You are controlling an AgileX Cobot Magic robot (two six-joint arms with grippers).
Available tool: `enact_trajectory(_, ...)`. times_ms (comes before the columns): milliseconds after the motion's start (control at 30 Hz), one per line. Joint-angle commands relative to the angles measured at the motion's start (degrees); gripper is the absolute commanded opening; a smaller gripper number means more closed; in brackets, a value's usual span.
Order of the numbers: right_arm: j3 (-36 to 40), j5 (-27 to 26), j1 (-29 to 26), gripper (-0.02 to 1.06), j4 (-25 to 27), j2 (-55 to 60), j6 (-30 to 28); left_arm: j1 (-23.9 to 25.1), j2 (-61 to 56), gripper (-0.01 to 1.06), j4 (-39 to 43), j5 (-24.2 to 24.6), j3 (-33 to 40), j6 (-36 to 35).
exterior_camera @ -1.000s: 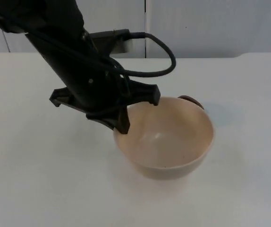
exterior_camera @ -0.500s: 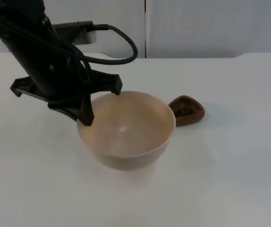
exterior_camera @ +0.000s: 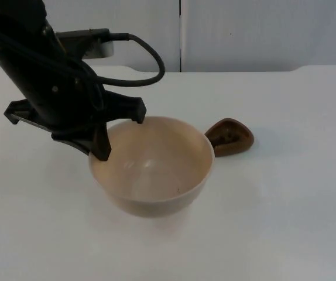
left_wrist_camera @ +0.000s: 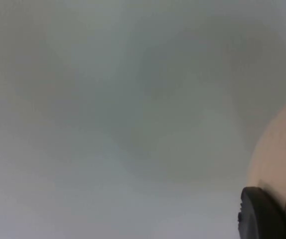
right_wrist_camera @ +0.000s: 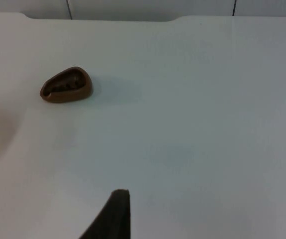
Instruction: Pick up the bowl with the left hand and pour the coffee beans from the cup into the bowl with the right hand.
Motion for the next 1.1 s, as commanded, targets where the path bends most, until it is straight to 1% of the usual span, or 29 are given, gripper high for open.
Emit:
enact_trajectory(0, 0.2, 0.0, -0.4, 1.05, -0.2, -0.2, -0.2, 0.1, -2.2, 0.0, -0.9, -1.3, 0.8, -0.4)
enact_trajectory(133, 0.2, 0.0, -0.4, 1.05, -0.2, -0.2, -0.2, 0.1, -2.7, 0.0, -1.1, -0.6, 0.8, -0.4)
enact_trajectory(333, 0.2, 0.0, -0.4, 1.05, -0.2, -0.2, -0.2, 0.1, -2.7, 0.0, -3.6, -0.6, 0.8, -0.4)
enact_trajectory(800, 0.2, 0.0, -0.4, 1.05, 0.1, -0.2, -0.2, 0.1, -2.7, 0.0, -3.5, -0.9, 0.8, -0.4)
enact_trajectory(967, -0.2, -0.6, -0.4, 1.05, -0.3, -0.2, -0.2, 0.1, -2.7, 0.0, -3.4, -0.8, 0.8, -0.4)
enact_trajectory(1067, -1.6, -2.1, -0.4, 1.05, -0.1, -0.2, -0.2, 0.1, -2.7, 0.0, -3.3, -0.8, 0.8, -0.4)
